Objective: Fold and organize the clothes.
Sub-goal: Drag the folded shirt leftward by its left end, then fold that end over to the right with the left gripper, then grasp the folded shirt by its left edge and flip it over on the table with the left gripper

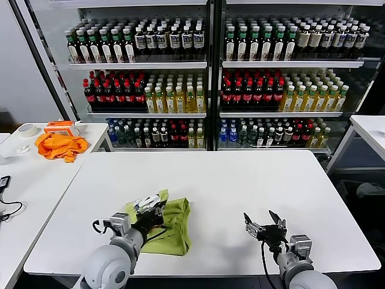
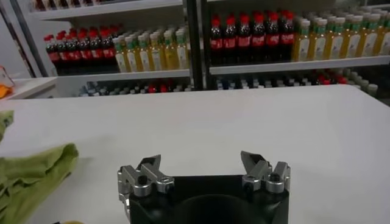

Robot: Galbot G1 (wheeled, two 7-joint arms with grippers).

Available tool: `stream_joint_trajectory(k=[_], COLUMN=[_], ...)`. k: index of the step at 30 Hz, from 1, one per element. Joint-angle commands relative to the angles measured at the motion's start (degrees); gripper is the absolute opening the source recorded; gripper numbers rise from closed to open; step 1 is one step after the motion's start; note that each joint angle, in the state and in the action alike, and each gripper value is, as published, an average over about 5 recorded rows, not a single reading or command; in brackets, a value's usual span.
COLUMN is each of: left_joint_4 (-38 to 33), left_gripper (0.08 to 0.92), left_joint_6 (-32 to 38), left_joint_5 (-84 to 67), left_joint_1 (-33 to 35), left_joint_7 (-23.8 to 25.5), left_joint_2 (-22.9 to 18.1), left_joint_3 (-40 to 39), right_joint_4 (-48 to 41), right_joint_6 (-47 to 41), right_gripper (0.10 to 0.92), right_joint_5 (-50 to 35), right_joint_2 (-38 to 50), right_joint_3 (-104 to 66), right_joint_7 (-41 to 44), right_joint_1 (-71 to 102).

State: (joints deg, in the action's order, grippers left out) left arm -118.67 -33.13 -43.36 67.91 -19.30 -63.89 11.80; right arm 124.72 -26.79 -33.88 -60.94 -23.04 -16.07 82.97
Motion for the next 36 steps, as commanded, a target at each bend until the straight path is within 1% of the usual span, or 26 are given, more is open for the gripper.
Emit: stream_joint_trajectory(k=[1, 4, 7, 9, 12, 14, 16, 18, 20, 24, 28, 36], left_joint_4=[3.8, 2.7, -0.5, -2.8, -4.9, -4.5, -2.3, -0.1, 1.4, 3.2, 5.0, 8.4], left_gripper=[0.122, 0.197, 0.284, 0.345, 0.431, 0.483, 0.544, 0.605, 0.657, 0.77, 0.818, 0.823], left_joint_6=[0.1, 0.5, 1.5, 2.0, 2.8, 3.6, 4.0, 3.3, 1.9, 0.3, 0.2, 1.3], left_joint_5=[-3.7, -6.3, -7.9, -7.9, -5.4, 0.0, 6.9, 11.9, 15.2, 17.8, 17.7, 15.2], left_joint_1=[-1.9, -1.3, -0.3, 0.5, 2.3, 4.0, 6.2, 8.3, 10.0, 11.3, 10.9, 8.2], left_joint_7=[-0.7, -0.4, 0.3, 0.7, 0.7, 0.4, 0.0, -0.6, -1.3, -2.1, -2.6, -2.5], left_joint_2=[-4.7, -5.9, -5.7, -4.5, -0.8, 2.2, 4.8, 6.3, 7.0, 6.5, 5.3, 4.1], left_joint_3=[-3.4, -3.3, -2.1, -0.2, 3.6, 5.8, 7.8, 9.3, 10.1, 9.9, 9.0, 8.1], right_joint_4=[0.0, 0.0, -0.1, -0.3, -0.6, -0.7, -0.8, -1.0, -1.2, -1.6, -1.7, -1.9], right_joint_6=[0.0, 0.0, 0.0, 0.0, 0.1, 0.2, 0.4, 0.6, 0.8, 1.1, 1.3, 1.7], right_gripper=[0.823, 0.823, 0.823, 0.823, 0.823, 0.823, 0.823, 0.823, 0.823, 0.823, 0.823, 0.823], right_joint_5=[0.1, 0.1, 0.1, 0.2, 0.2, 0.2, 0.2, 0.2, 0.1, 0.1, 0.0, -0.1], right_joint_2=[-0.1, 0.0, 0.1, 0.1, 0.0, -0.2, -0.3, -0.4, -0.4, -0.3, -0.2, 0.0], right_joint_3=[0.0, 0.0, 0.0, 0.1, 0.3, 0.5, 0.6, 0.8, 0.8, 0.7, 0.4, -0.7], right_joint_7=[0.0, 0.0, 0.0, 0.0, 0.1, 0.3, 0.4, 0.5, 0.7, 0.9, 1.1, 1.2], right_joint_1=[-0.1, -0.3, -0.5, -0.7, -1.1, -1.3, -1.6, -1.8, -2.0, -2.1, -1.9, -1.2])
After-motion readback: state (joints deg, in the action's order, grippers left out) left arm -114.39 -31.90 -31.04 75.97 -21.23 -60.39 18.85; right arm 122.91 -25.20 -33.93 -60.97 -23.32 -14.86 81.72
